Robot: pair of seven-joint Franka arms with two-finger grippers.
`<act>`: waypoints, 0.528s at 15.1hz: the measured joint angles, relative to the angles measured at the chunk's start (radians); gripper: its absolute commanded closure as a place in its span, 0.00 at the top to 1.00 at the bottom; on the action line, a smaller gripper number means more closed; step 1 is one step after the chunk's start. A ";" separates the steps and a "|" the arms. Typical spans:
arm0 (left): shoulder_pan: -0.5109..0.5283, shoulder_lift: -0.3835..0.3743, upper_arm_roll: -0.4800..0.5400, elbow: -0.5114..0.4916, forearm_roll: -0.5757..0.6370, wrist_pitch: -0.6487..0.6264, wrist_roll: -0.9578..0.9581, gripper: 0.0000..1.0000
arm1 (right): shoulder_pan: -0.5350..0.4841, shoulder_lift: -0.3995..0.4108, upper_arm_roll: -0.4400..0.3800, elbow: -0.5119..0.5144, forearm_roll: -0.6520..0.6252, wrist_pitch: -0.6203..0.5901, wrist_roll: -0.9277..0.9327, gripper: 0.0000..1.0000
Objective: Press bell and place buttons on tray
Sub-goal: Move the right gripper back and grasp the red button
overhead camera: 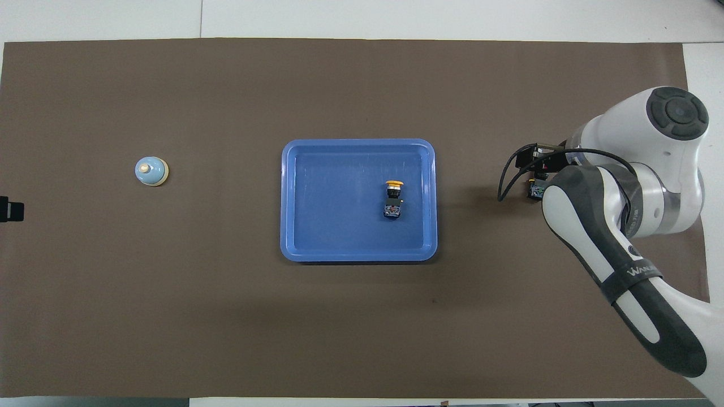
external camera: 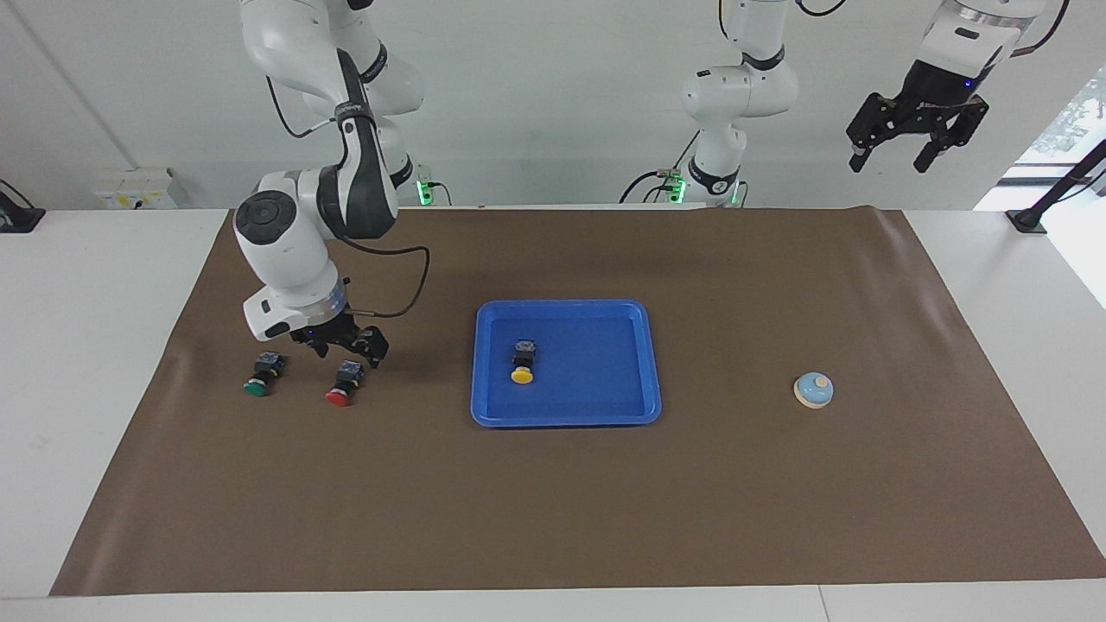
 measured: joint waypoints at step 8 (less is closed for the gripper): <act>0.000 0.000 0.000 0.000 0.000 0.000 0.000 1.00 | -0.032 0.023 0.002 -0.109 -0.001 0.199 -0.048 1.00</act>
